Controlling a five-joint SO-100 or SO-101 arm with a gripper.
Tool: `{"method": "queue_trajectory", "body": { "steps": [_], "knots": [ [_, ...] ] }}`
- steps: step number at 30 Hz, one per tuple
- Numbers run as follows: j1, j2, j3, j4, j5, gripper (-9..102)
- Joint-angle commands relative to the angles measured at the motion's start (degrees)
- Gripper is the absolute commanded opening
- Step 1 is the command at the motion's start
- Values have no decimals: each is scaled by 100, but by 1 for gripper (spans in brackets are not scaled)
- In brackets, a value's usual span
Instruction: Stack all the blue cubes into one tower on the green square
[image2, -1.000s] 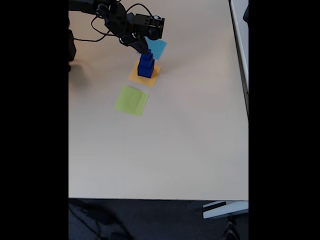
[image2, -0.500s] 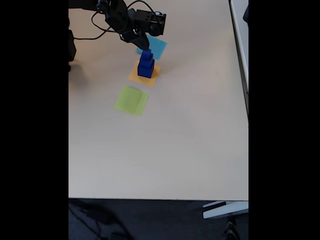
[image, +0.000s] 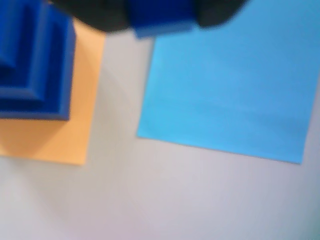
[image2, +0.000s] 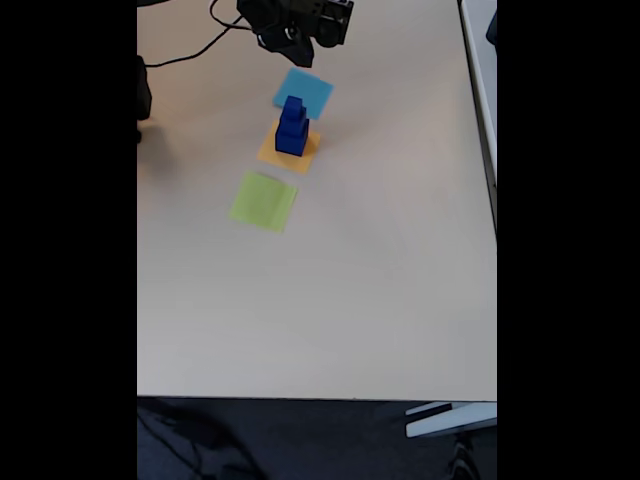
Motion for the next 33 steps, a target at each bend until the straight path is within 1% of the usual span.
{"method": "queue_trajectory", "body": {
  "steps": [1,8,19,27,33],
  "knots": [
    [-308,-220,-580,105,545,0],
    [-800,-1099,-1037,88,1239,0],
    [-861,-1969,-1037,-202,932,0],
    [-1081,-2505,-1037,-712,1090,0],
    [-1195,-2698,-993,-861,1204,0]
  ]
}}
